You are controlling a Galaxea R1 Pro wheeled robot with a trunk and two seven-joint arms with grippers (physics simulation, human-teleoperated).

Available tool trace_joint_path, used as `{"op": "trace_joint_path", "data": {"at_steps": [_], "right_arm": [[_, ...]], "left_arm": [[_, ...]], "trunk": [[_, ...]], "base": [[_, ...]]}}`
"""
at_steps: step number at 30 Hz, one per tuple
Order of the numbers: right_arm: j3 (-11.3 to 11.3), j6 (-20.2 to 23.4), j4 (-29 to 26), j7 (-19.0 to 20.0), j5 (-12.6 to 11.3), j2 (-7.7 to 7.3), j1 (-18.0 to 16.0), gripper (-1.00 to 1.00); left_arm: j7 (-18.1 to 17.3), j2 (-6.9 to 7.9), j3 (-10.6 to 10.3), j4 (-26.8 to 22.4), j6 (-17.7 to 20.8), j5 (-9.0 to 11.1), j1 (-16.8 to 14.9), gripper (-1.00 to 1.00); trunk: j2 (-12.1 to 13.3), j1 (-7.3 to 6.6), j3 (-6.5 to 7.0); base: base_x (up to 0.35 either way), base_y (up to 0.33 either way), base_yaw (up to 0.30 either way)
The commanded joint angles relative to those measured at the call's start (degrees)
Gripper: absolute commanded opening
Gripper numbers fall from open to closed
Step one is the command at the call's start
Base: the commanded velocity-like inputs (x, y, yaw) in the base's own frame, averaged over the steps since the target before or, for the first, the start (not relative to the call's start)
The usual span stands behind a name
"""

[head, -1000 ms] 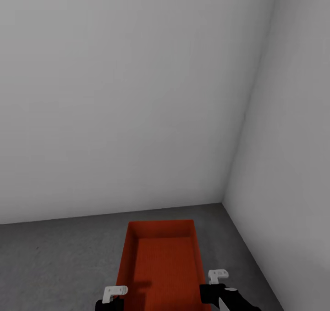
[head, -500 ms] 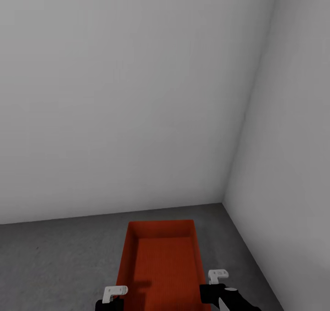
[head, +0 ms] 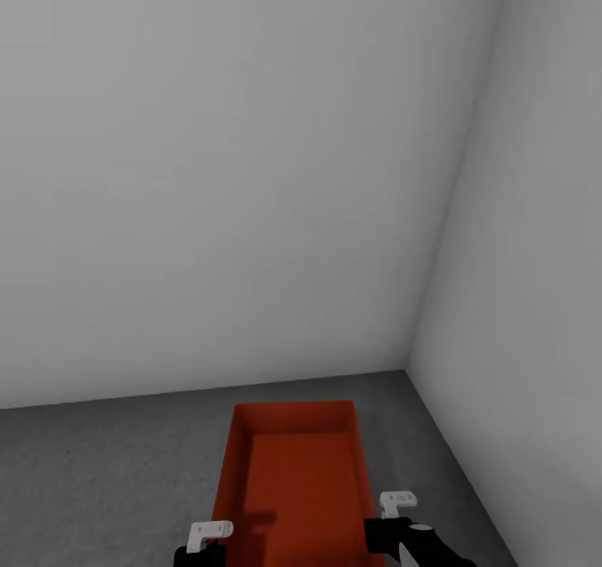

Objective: Move the two storage containers from the living room to the garage. In the garage, place one container on the floor and stack the other container on top of it (either order is fine).

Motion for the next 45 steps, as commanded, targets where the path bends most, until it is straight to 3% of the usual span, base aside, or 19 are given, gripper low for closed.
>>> {"op": "trace_joint_path", "data": {"at_steps": [1, 26, 31, 45], "right_arm": [[0.8, 0.4, 0.1, 4.1, -0.7, -0.22, 0.0, -1.00], [0.7, 0.4, 0.1, 4.1, -0.7, -0.22, 0.0, -1.00], [0.7, 0.4, 0.1, 4.1, -0.7, -0.22, 0.0, -1.00], [0.7, 0.4, 0.1, 4.1, -0.7, -0.22, 0.0, -1.00]], "left_arm": [[-0.1, 1.34, -0.6, -0.2, -1.2, 0.3, -0.1, -1.00], [-0.1, 1.36, -0.6, -0.2, -1.2, 0.3, -0.1, -1.00], [-0.1, 1.37, -0.6, -0.1, -1.2, 0.3, -0.1, -1.00], [-0.1, 1.37, -0.6, -0.1, -1.1, 0.3, -0.1, -1.00]], "trunk": [[0.0, 0.00, -0.06], [0.0, 0.00, -0.06], [-2.0, 1.10, -0.95], [-2.0, 1.10, -0.95]], "base": [[0.000, 0.000, 0.000], [0.000, 0.000, 0.000], [0.000, 0.000, 0.000], [0.000, 0.000, 0.000]]}}
